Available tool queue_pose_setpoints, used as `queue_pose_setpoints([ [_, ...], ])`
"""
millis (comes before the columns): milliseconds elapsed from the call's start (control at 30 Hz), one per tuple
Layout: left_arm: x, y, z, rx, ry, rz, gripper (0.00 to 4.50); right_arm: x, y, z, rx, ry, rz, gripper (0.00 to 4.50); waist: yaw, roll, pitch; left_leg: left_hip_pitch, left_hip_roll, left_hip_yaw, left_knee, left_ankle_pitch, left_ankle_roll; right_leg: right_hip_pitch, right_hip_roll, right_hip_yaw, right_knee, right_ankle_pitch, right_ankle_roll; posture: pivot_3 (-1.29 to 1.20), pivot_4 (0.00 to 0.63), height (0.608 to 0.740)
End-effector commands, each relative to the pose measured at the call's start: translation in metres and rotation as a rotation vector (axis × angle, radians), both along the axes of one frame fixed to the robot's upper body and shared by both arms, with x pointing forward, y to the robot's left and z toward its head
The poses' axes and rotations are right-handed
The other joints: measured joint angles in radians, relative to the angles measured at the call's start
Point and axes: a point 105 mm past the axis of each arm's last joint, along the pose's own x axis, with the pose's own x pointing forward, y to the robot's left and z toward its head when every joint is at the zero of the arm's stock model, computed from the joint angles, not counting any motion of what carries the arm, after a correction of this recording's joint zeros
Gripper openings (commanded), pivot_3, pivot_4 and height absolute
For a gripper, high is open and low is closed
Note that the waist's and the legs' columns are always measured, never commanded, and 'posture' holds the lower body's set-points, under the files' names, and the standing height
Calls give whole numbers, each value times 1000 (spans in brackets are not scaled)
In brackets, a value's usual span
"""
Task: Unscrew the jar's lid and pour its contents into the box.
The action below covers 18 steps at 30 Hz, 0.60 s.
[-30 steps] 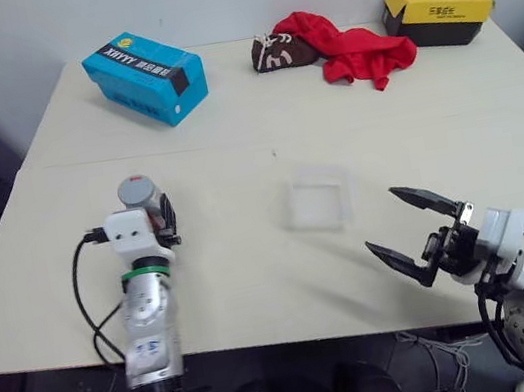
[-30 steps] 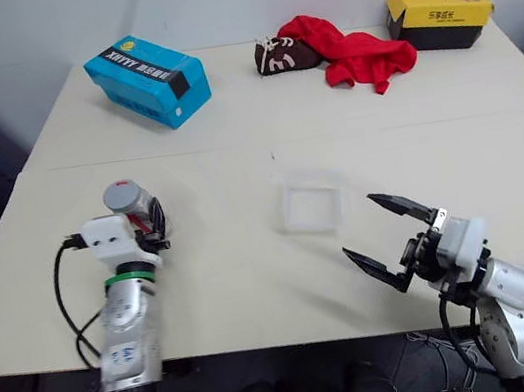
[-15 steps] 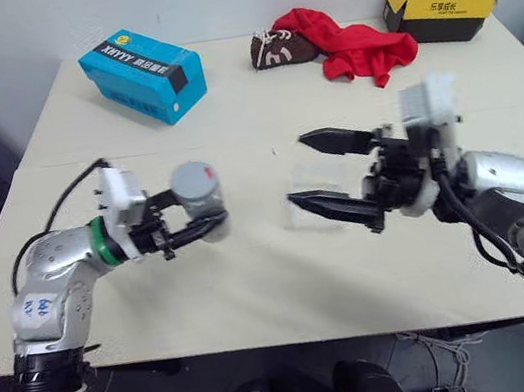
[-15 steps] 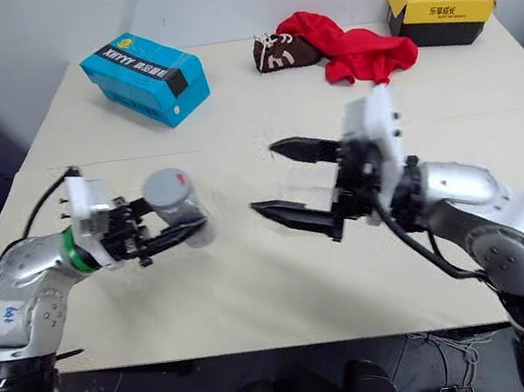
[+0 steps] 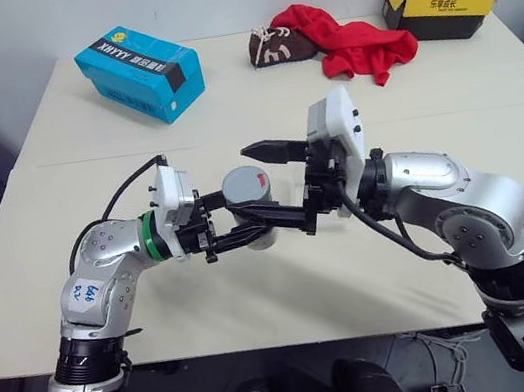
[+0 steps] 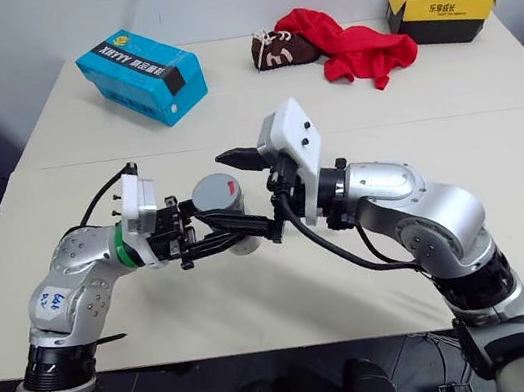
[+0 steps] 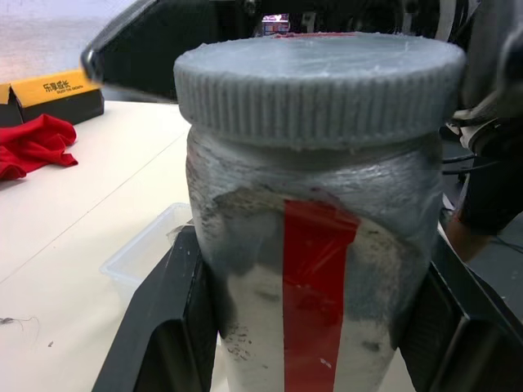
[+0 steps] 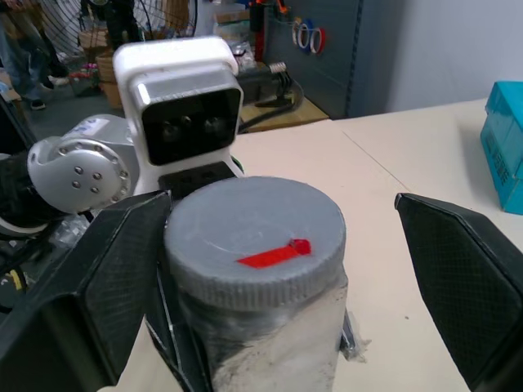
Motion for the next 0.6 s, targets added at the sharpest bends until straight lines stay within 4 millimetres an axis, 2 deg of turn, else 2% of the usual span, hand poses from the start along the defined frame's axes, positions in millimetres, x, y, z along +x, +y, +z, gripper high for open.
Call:
queue_pose_setpoints([
  [33,-6,-5,9,0,-62,-21,2313,-6,3,10,20,-57,32,4500,0,0,0,0,0,0,0,0,0,0,0,0,0,0,0,0,150,740],
  [67,-6,-5,9,1,-63,-20,2313,-6,4,10,20,-57,35,4500,-1,0,0,0,0,0,0,0,0,0,0,0,0,0,0,0,150,740],
  [167,-6,-5,8,4,-63,-18,2313,-7,5,10,24,-63,47,3922,-1,0,0,0,0,0,0,0,-1,0,0,0,0,0,0,0,150,740],
  [300,-5,-4,6,9,-61,-15,2313,-12,6,12,40,-64,84,2638,-1,0,0,0,0,0,0,0,-1,0,0,0,0,0,0,0,150,740],
  [500,-9,-4,4,38,-74,-78,2313,-23,6,11,22,-41,245,2565,-2,0,0,0,0,0,0,0,-1,0,1,0,0,0,0,0,150,740],
  [600,-23,-7,5,66,-93,-217,2313,-32,-1,9,-69,-76,422,2565,-2,0,0,0,0,0,0,1,0,0,1,0,0,0,0,0,150,740],
])
